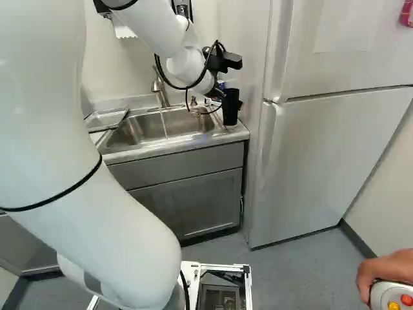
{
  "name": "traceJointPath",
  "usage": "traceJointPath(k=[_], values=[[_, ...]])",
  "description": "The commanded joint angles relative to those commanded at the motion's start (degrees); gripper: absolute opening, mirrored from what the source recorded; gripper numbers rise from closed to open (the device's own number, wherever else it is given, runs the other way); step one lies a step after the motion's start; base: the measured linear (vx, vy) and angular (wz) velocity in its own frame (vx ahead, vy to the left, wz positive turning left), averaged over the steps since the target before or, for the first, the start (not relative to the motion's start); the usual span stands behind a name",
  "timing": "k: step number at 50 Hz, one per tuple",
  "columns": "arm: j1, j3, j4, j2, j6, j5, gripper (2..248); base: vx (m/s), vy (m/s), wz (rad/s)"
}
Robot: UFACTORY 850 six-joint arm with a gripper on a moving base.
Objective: Rinse the cup and place it in the tray
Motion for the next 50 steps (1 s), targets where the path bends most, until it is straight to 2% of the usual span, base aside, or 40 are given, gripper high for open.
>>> traceJointPath(k=[28, 50], values=[[0.0, 0.0, 0.0, 0.0, 0.0, 0.0, 247, 0.0, 0.0, 0.0], [0.0, 0.4, 0.0, -1.6, 0.0, 0.0, 247, 0.0, 0.0, 0.0]])
